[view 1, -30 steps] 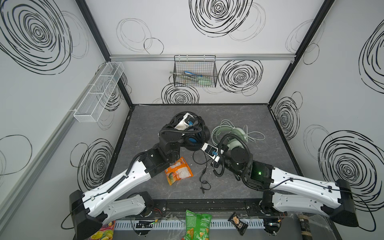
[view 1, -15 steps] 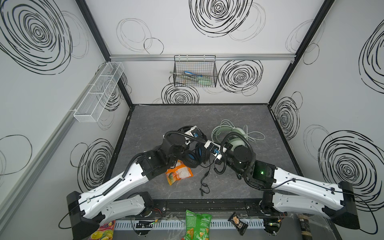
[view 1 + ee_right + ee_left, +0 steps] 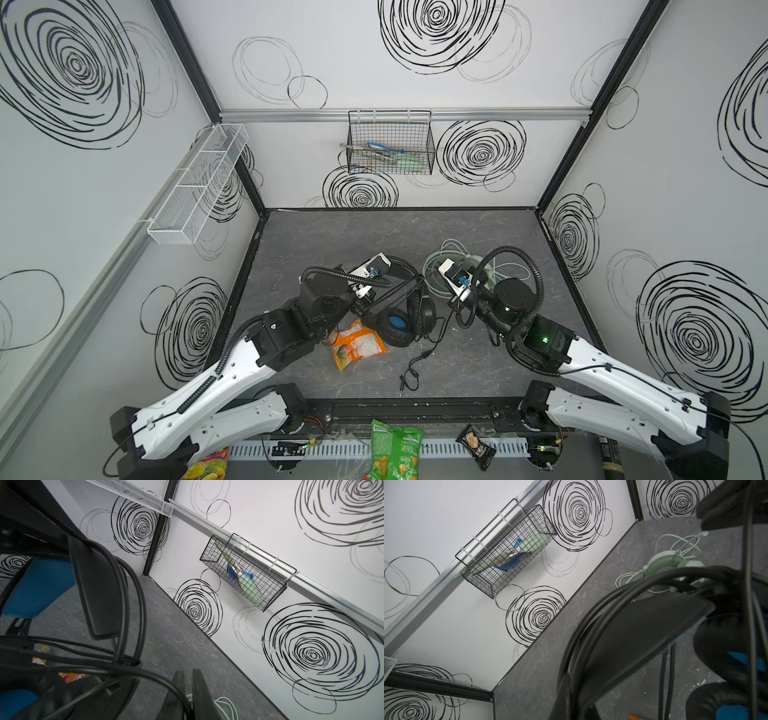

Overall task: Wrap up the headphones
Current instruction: 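Lower the headset to table center while right gripper draws back near green headset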

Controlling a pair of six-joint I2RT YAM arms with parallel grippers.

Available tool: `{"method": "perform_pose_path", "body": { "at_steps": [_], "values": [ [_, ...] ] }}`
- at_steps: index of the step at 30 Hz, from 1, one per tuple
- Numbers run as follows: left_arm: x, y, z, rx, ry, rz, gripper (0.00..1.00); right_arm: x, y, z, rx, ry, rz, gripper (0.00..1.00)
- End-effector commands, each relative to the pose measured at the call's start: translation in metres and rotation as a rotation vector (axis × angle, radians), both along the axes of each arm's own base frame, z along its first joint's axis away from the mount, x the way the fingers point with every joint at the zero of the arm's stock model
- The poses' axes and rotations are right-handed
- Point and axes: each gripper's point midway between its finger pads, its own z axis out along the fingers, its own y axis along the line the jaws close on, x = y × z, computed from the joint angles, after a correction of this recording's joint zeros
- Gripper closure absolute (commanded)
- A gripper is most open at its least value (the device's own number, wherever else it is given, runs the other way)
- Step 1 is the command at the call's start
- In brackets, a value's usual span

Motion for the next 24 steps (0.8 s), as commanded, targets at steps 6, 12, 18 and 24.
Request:
{"method": "perform_pose_path", "body": {
  "at_steps": [6,12,18,24],
  "values": [
    [-0.028,-0.013,0.045,-0.229,-0.03,-0.168,1.0,0.005,-0.016,0.016,0.135,0.001,-0.019,0.86],
    [-0.038,-0.018,0.064,-0.316,-0.025,-0.238,1.0,0.0,-0.016,0.017,0.181,0.009,0.024,0.82],
    [-0.051,-0.022,0.093,-0.44,-0.031,-0.303,1.0,-0.004,-0.012,0.017,0.194,0.01,0.059,0.81],
    [-0.064,-0.023,0.128,-0.558,-0.053,-0.366,1.0,-0.009,-0.008,0.017,0.234,0.009,0.101,0.8]
  ]
}}
